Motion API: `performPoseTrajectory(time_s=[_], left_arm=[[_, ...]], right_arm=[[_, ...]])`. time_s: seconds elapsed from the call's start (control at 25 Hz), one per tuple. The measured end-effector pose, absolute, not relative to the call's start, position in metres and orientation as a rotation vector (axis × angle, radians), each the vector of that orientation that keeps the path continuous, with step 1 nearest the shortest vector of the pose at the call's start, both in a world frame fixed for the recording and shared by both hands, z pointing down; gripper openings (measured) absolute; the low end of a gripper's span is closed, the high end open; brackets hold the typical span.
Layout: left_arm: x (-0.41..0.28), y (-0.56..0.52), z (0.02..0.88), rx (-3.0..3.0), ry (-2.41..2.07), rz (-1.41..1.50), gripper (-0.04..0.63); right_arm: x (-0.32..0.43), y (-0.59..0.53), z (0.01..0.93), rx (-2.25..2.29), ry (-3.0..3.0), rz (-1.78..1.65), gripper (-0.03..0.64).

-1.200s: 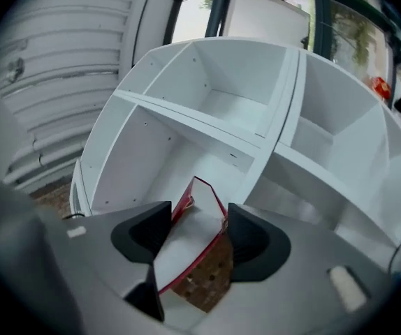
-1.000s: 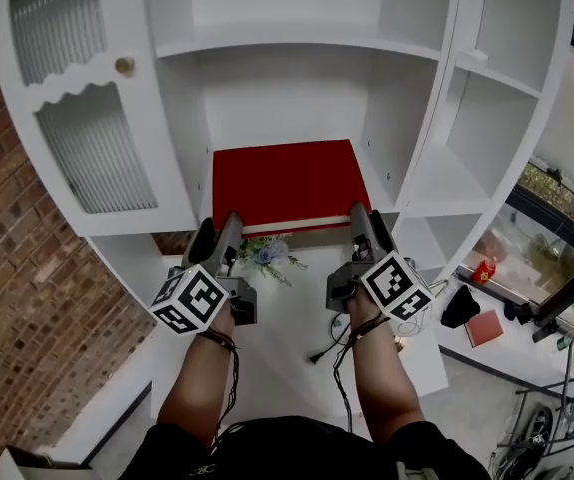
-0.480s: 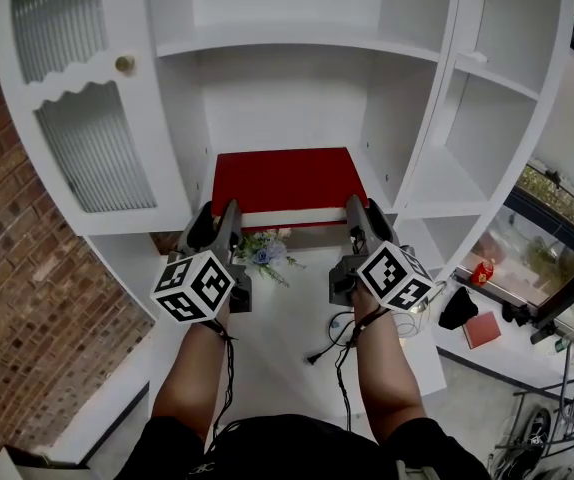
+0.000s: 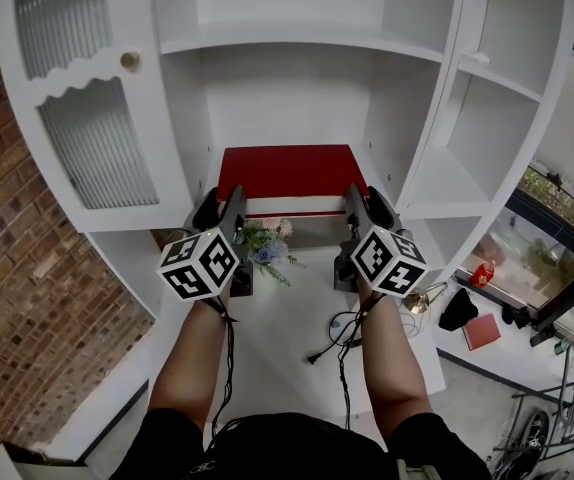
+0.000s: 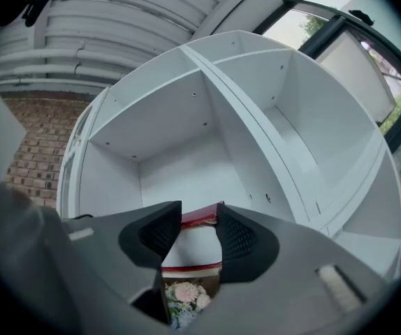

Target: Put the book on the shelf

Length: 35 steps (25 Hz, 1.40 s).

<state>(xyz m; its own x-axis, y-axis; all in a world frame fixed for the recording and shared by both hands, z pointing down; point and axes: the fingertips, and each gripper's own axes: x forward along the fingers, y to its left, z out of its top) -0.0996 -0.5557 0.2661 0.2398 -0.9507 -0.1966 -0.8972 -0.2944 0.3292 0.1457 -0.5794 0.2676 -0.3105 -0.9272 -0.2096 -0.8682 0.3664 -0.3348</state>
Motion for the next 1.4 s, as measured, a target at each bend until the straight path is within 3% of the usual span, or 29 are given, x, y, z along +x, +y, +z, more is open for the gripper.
performPoseTrajectory(time_s=[0.76, 1.12, 1.28, 1.4], left_arm=[[-0.097, -0.576, 0.266, 2.258, -1.889, -0.482, 0.201], [-0.094, -0.553, 0.246, 2.329, -2.141, -0.298, 0.201], [-0.080, -0.519, 0.232, 2.446, -2.198, -0.259, 0.142], [-0.075, -0.492, 0.238, 2.499, -2.209, -0.260, 0.084]], right_arm=[[0.149, -0.606, 0.270, -1.605, 2.331, -0.334, 0.173], [0.161, -0.584, 0.254, -1.648, 2.253, -0.095, 0.176], [0.154, -0.540, 0.234, -1.645, 2.244, 0.181, 0.172], [0.143, -0.508, 0.239, -1.610, 2.258, 0.263, 0.132]])
